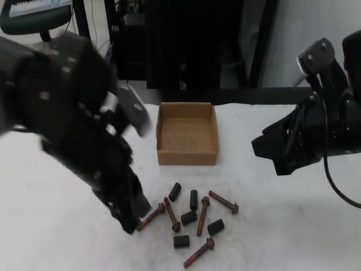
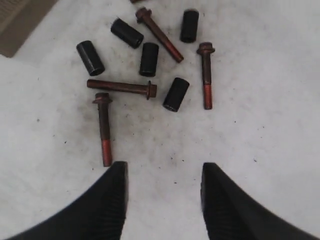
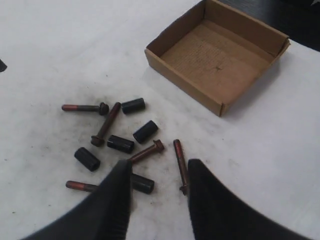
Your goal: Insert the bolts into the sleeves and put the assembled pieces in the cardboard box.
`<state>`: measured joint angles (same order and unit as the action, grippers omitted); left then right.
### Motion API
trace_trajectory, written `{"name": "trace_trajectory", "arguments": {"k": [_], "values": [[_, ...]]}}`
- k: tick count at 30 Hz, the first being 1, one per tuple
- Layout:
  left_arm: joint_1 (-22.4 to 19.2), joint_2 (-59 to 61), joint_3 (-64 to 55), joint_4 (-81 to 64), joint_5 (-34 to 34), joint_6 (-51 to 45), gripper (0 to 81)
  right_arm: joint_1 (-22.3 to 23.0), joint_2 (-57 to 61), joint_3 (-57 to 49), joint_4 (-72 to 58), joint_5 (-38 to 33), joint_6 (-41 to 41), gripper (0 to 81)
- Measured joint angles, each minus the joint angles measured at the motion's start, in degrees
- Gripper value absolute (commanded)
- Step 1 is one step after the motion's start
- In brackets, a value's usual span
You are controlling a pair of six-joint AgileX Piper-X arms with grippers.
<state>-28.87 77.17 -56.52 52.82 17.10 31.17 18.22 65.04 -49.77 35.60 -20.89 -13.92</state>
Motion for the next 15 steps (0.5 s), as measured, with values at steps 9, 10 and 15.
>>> {"name": "trace_trajectory", "arguments": {"k": [9,10,15], "values": [[-10.07,10.86,-3.02,-2.48,-9.0,4.22,43.5,-1.53,0.0,0.02,2.51,0.81,-0.42,35.1],[-10.31,11.88,-3.02,-2.87,-10.13,4.07,43.5,-1.67,0.0,0.02,2.76,1.41,-0.58,35.1],[-10.43,14.72,-3.02,-3.68,-17.1,2.75,43.5,-2.43,0.0,0.02,2.98,2.99,-0.58,35.1]]}}
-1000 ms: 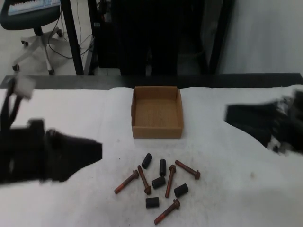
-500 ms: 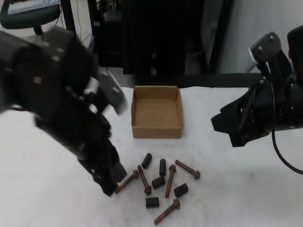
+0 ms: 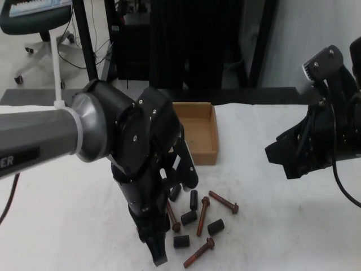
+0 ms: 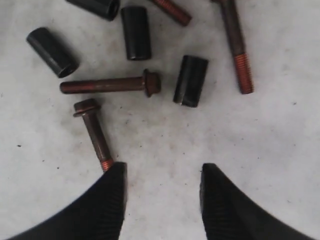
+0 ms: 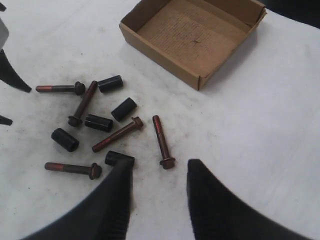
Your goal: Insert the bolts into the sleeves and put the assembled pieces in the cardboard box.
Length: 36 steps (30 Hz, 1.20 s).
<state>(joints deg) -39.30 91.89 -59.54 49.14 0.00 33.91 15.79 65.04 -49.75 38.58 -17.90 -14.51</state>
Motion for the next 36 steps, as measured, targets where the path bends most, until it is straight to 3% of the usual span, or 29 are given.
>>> {"name": "trace_trajectory", "arguments": {"k": [7,13,22,30,36], "values": [[0.0,0.25,0.0,-1.45,-3.33,-5.96,43.5,-1.62,0.0,0.0,0.0,1.5,0.0,35.1],[1.29,3.2,-0.06,-7.98,-3.48,-6.87,43.5,-2.96,0.0,-0.07,0.0,1.61,0.0,35.1],[4.1,8.6,-0.06,-7.46,-3.62,-9.71,43.5,-3.12,0.0,-0.07,0.0,1.61,0.0,35.1],[4.23,9.66,-0.06,-7.65,-3.62,-10.38,43.5,-3.12,0.0,-0.07,1.99,1.61,0.0,35.1],[4.23,10.38,-0.06,-8.86,1.53,-10.53,43.5,-3.12,0.0,-0.07,2.58,1.61,0.0,35.1]]}}
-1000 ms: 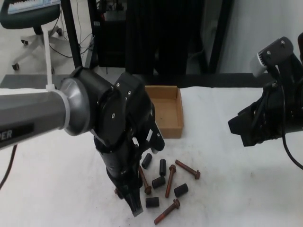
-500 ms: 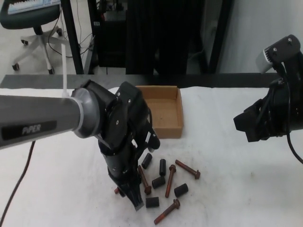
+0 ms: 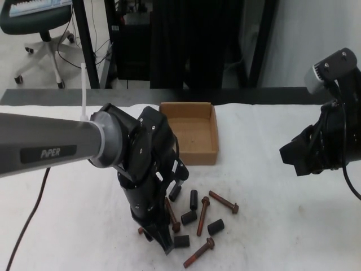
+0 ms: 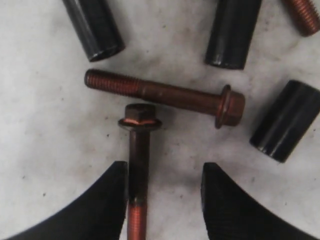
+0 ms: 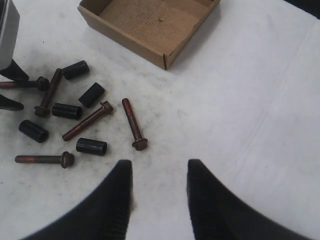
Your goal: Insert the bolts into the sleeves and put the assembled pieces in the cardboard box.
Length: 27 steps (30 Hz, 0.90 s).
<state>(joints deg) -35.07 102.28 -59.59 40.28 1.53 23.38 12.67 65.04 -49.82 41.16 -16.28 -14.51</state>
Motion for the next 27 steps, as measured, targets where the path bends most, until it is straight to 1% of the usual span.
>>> {"name": "trace_trajectory", "arguments": {"k": [4,12,18,23,25,26,27], "values": [[0.0,0.0,0.0,-1.85,1.84,0.0,43.5,0.0,0.0,0.0,0.0,0.0,0.0,35.1],[0.0,1.63,-0.27,-2.74,2.17,1.17,43.5,0.0,0.0,0.0,0.0,0.0,0.0,35.1],[0.0,1.94,-0.62,-2.78,0.98,7.18,43.5,0.0,0.0,0.0,0.0,0.0,0.0,35.1],[0.0,2.27,-1.0,-2.78,0.69,8.86,43.0,0.0,0.0,0.0,0.0,0.0,0.0,35.1],[0.0,2.27,-0.97,-2.78,0.1,9.87,39.1,0.0,0.0,0.0,0.0,0.0,0.0,35.1],[-0.14,2.27,-0.97,-2.78,-0.15,10.48,34.9,0.0,0.0,0.0,0.0,0.0,0.0,35.1],[-0.14,2.27,-0.97,-2.78,-0.35,10.97,28.6,0.0,0.0,0.0,0.0,0.0,0.0,35.1]]}}
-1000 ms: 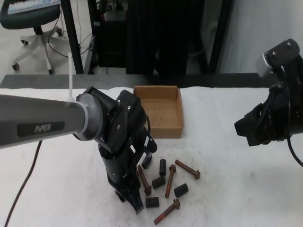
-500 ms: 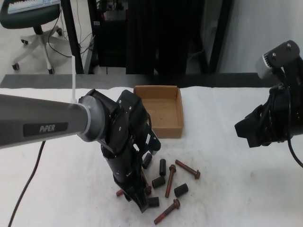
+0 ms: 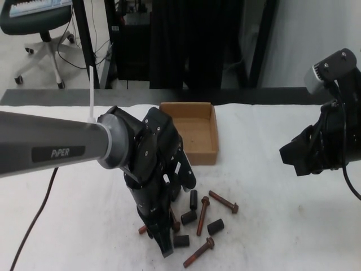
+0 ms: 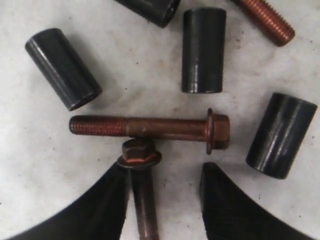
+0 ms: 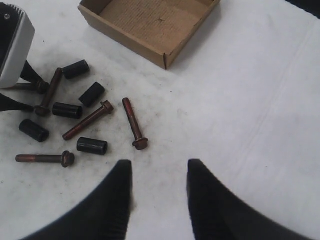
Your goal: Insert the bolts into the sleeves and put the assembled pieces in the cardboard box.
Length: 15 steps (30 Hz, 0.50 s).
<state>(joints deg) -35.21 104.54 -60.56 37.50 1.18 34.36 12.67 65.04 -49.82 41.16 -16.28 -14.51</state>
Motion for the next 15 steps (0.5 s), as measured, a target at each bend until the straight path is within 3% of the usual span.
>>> {"name": "trace_trajectory", "arguments": {"k": [3,4,15], "values": [[-0.13,0.0,0.0,0.0,-0.12,0.79,3.3,0.0,0.0,0.0,0.0,0.0,0.0,35.1],[-0.13,0.13,0.0,0.0,-0.08,0.88,0.1,0.0,0.0,0.0,0.0,0.0,0.0,35.1],[-0.2,-0.26,-0.2,0.04,-1.18,1.99,0.3,0.0,0.0,0.0,0.0,3.55,0.0,35.1]]}}
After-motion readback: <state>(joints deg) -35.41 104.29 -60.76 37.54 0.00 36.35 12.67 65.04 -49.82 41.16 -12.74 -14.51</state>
